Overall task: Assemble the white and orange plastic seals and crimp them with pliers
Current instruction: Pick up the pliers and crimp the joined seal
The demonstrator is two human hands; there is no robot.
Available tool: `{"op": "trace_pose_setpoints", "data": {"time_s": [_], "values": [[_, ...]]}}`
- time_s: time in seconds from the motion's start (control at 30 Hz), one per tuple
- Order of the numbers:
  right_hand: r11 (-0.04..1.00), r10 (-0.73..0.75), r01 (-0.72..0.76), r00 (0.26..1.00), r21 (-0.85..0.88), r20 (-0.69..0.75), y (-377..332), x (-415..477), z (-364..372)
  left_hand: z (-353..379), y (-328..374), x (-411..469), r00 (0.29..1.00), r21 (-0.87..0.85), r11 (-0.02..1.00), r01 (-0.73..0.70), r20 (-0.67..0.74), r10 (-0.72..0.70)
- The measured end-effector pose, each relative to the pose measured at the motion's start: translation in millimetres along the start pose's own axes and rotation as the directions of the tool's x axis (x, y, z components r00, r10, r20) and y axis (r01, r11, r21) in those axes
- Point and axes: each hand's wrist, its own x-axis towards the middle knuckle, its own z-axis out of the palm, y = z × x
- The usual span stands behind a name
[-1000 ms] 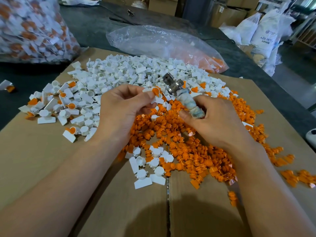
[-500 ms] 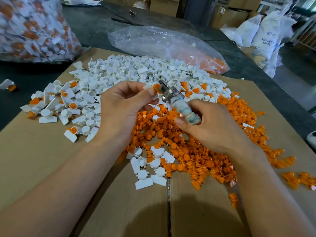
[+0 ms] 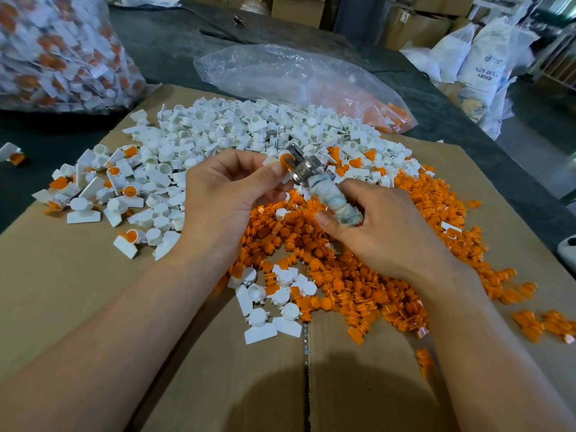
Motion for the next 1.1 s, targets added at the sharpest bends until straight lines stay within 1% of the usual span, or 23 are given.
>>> {"op": "trace_pose_setpoints", "data": {"time_s": [0.23,0.47,0.67,1.0,1.1], "values": [[1.0,0.012,-0.012,1.0,-0.016,-0.003,0,1,2,-2,-2,-2,0.999,0.0,1.0,0.03,0.023,-0.03],[0.999,-0.013,0.015,0.999,0.049,-0.04,-2,1,8,-3,0,-2,0.999,0.003,1.0,0.023,0.024,-0.024],[1.0,0.002,-0.001,1.0,0.006,-0.031,-2,2,11,-2,0,-3,1.0,0.009,1.0,0.022,0.004,-0.022],[0.999,-0.028,0.026,0.999,-0.04,-0.039,-1,3,13,-2,1,-4,1.0,0.02,0.999,0.03,0.001,-0.03],[0.998,-0.048,0.044,0.997,-0.055,-0.063,-3,3,14,-2,1,-3,1.0,0.012,1.0,0.025,-0.007,-0.025]]}}
